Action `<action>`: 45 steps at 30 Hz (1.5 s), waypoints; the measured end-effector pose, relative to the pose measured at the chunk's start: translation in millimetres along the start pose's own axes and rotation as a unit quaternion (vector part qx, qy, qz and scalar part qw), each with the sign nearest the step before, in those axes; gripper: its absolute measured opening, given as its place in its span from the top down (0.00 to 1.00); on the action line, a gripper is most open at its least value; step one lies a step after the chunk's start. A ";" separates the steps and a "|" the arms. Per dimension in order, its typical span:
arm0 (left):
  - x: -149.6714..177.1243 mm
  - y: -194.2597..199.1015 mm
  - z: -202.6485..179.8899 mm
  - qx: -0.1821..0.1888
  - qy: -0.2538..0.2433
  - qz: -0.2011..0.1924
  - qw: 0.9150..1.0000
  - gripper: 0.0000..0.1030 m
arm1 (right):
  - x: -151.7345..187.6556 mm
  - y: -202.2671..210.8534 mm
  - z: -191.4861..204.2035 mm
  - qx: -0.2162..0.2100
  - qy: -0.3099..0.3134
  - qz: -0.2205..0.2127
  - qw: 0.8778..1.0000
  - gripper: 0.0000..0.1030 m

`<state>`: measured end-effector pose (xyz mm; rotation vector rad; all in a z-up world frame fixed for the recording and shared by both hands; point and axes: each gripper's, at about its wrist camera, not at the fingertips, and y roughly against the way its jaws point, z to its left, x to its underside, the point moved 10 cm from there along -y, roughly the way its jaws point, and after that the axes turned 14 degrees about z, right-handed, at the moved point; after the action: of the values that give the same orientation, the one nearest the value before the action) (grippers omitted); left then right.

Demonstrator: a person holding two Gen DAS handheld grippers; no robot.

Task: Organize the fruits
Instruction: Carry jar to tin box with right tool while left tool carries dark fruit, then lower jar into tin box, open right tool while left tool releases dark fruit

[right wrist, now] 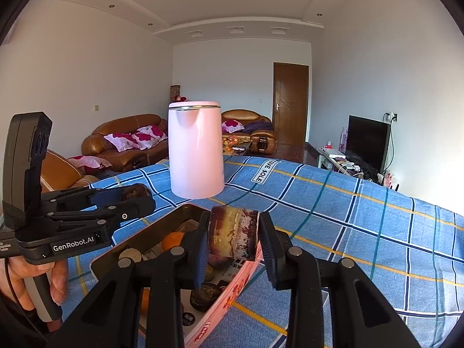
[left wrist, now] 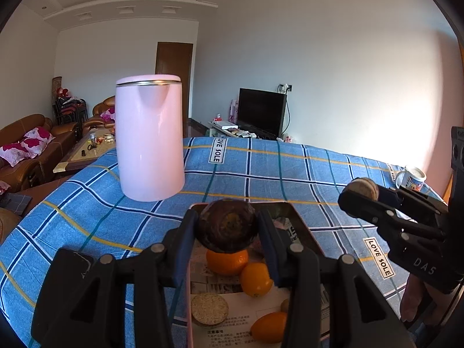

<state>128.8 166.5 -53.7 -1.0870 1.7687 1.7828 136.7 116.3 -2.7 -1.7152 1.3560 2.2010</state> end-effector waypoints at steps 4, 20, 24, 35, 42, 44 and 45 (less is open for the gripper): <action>6.4 -4.6 1.0 0.001 -0.002 0.012 1.000 0.57 | 0.8 -13.3 10.0 -0.007 0.003 0.017 1.000 0.67; 17.3 -21.9 6.3 -0.003 -0.008 0.043 0.999 0.57 | 20.6 -55.2 15.5 -0.028 -0.015 0.081 0.996 0.67; 19.1 -24.4 7.3 -0.005 -0.010 0.048 0.999 0.57 | 23.8 -59.7 18.9 -0.031 -0.012 0.091 0.995 0.67; 26.1 -33.0 9.5 -0.010 -0.014 0.067 0.998 0.57 | 29.8 -71.1 23.4 -0.028 -0.008 0.115 0.993 0.67; 28.8 -36.0 10.1 -0.012 -0.016 0.074 0.997 0.57 | 30.7 -77.2 24.6 -0.025 -0.004 0.129 0.991 0.67; 29.3 -36.5 10.4 -0.013 -0.016 0.075 0.997 0.57 | 31.6 -77.6 24.8 -0.026 -0.005 0.133 0.991 0.67; 29.4 -36.6 10.6 -0.013 -0.017 0.076 0.997 0.57 | 31.5 -78.3 24.6 -0.026 -0.006 0.134 0.991 0.67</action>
<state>135.5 174.1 -100.7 -0.9497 1.8562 1.9054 145.6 166.1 -74.7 -1.6164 1.6275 2.3964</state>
